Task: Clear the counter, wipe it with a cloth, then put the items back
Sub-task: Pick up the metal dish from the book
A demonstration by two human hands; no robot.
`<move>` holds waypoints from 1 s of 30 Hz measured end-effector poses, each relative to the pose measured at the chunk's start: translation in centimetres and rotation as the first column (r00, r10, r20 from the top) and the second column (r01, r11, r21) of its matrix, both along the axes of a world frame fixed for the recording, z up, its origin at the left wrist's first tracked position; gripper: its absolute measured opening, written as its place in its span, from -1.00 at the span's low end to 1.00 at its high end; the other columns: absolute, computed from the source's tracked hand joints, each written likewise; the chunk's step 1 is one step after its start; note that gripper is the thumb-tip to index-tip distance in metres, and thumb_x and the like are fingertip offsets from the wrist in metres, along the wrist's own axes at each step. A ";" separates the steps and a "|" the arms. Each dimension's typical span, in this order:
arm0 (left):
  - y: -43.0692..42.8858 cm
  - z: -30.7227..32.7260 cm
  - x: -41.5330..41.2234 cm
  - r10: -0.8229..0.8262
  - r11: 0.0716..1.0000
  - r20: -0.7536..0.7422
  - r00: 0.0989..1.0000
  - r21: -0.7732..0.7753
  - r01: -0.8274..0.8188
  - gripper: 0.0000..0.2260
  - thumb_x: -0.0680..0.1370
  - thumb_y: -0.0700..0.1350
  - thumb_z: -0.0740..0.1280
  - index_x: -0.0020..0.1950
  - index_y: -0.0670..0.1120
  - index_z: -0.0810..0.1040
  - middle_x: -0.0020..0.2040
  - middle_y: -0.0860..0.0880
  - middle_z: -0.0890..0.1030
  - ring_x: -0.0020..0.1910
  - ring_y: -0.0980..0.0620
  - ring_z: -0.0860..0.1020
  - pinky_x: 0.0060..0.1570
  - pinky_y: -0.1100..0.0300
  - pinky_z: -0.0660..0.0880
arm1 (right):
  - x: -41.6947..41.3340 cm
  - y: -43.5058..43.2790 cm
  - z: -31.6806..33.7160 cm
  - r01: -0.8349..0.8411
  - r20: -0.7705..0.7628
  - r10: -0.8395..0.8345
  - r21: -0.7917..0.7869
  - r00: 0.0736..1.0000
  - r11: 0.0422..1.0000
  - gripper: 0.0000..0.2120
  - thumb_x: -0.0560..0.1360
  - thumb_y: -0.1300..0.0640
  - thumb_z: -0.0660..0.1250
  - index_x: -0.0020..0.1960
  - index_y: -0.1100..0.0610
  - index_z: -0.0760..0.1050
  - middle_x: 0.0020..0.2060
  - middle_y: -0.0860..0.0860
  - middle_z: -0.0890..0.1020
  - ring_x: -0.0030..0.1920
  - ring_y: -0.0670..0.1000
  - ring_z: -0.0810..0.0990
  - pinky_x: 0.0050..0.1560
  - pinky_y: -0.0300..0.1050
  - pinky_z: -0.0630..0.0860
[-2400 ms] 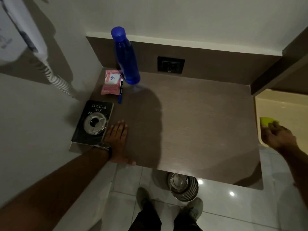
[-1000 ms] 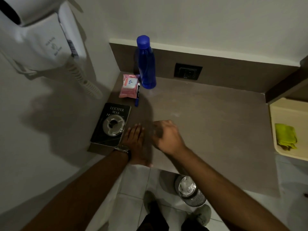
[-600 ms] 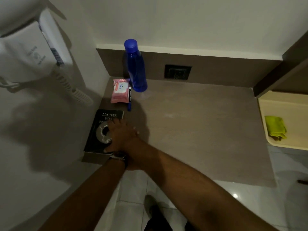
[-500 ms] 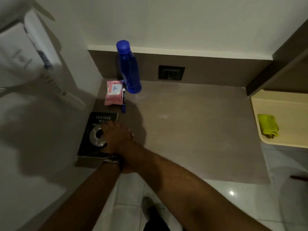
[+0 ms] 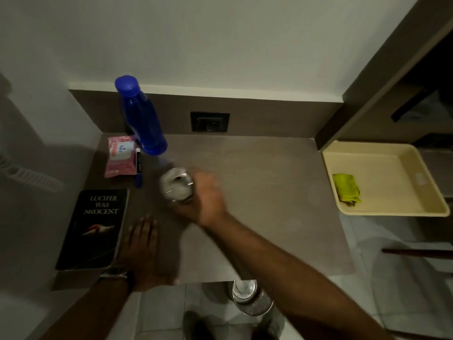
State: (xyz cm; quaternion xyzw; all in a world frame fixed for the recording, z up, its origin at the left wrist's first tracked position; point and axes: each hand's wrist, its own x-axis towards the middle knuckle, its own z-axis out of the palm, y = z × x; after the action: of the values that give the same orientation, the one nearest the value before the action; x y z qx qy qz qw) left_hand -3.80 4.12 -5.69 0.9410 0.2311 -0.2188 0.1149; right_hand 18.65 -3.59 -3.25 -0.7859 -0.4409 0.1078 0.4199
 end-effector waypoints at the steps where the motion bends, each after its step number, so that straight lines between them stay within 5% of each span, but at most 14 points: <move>1: 0.1 -0.2 -0.1 -0.014 1.000 -0.006 1.000 0.012 0.014 0.38 0.22 0.77 0.01 0.51 -0.42 0.35 0.52 -0.47 0.33 0.48 -0.49 0.38 0.41 -0.41 0.37 | 3.0 -2.1 0.1 0.116 0.051 -0.115 -0.018 0.992 0.993 -0.35 0.39 -0.19 0.60 0.36 0.11 0.56 0.21 0.06 0.65 0.22 0.09 0.62 0.29 0.02 0.55; 4: 0.5 -1.2 -0.2 -0.008 0.998 -0.021 1.000 0.054 0.009 0.46 0.12 0.80 0.12 0.60 -0.37 0.20 0.62 -0.41 0.15 0.59 -0.44 0.19 0.52 -0.39 0.21 | 11.9 -7.9 0.4 0.385 0.160 -0.356 -0.222 0.921 0.896 -0.30 0.45 -0.18 0.58 0.40 0.21 0.49 0.26 0.15 0.59 0.28 0.19 0.54 0.37 0.05 0.45; 7: 0.7 -1.4 -0.1 0.005 1.000 -0.067 0.998 0.009 -0.005 0.51 0.09 0.81 0.12 0.63 -0.34 0.07 0.65 -0.38 0.02 0.63 -0.41 0.08 0.57 -0.36 0.09 | 18.9 -11.2 0.7 0.481 0.221 -0.428 -0.421 0.876 0.769 -0.24 0.53 -0.23 0.47 0.50 0.25 0.37 0.38 0.21 0.49 0.41 0.25 0.44 0.48 0.05 0.34; 10: 1.0 -1.5 0.0 0.028 0.999 -0.117 0.993 -0.020 -0.031 0.53 0.02 0.84 0.06 0.61 -0.21 -0.31 0.63 -0.26 -0.33 0.65 -0.26 -0.28 0.61 -0.23 -0.24 | 22.7 -12.6 1.0 0.522 0.168 -0.506 -0.454 0.846 0.722 -0.23 0.51 -0.23 0.50 0.50 0.21 0.34 0.41 0.22 0.46 0.45 0.25 0.40 0.48 0.11 0.39; 14: 1.0 -1.8 0.2 0.043 0.999 -0.166 0.985 -0.008 -0.045 0.52 -0.02 0.85 -0.03 0.49 -0.17 -0.57 0.56 -0.23 -0.52 0.60 -0.21 -0.43 0.58 -0.18 -0.38 | 24.2 -12.6 0.8 0.559 0.203 -0.530 -0.457 0.823 0.692 -0.22 0.48 -0.30 0.50 0.45 0.19 0.37 0.36 0.20 0.51 0.40 0.26 0.46 0.40 0.17 0.48; 23: 0.9 -1.5 0.6 0.047 0.998 -0.174 0.984 -0.025 -0.052 0.51 -0.02 0.84 -0.02 0.46 -0.17 -0.61 0.55 -0.23 -0.56 0.61 -0.23 -0.43 0.60 -0.20 -0.35 | 25.0 -12.5 0.3 0.575 0.203 -0.553 -0.474 0.808 0.667 -0.08 0.40 -0.44 0.48 0.46 0.18 0.36 0.39 0.21 0.50 0.43 0.28 0.44 0.44 0.18 0.45; 27: 0.9 -1.3 0.4 0.041 0.998 -0.163 0.986 -0.030 -0.046 0.51 0.03 0.84 -0.01 0.51 -0.19 -0.55 0.57 -0.22 -0.54 0.61 -0.23 -0.42 0.61 -0.22 -0.32 | 22.9 -10.4 0.2 0.645 0.347 -0.546 -0.463 0.763 0.608 0.10 0.45 -0.57 0.27 0.67 0.20 0.12 0.64 0.22 0.23 0.64 0.31 0.19 0.62 0.26 0.16; 30: 0.9 -1.4 0.3 0.035 0.999 -0.146 0.989 -0.006 -0.036 0.49 0.05 0.84 -0.04 0.53 -0.19 -0.52 0.60 -0.23 -0.48 0.63 -0.24 -0.38 0.62 -0.23 -0.25 | 18.5 -5.2 1.2 0.454 0.331 -0.351 -0.321 0.876 0.831 -0.10 0.51 -0.37 0.37 0.60 0.22 0.28 0.53 0.25 0.38 0.54 0.30 0.35 0.61 0.21 0.25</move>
State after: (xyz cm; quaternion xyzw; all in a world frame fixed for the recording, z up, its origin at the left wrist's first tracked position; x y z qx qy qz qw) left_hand -3.54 5.06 -7.06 0.9178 0.2546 -0.2858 0.1058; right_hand 37.18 -8.76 -2.03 -0.9360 -0.2843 -0.0021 0.2076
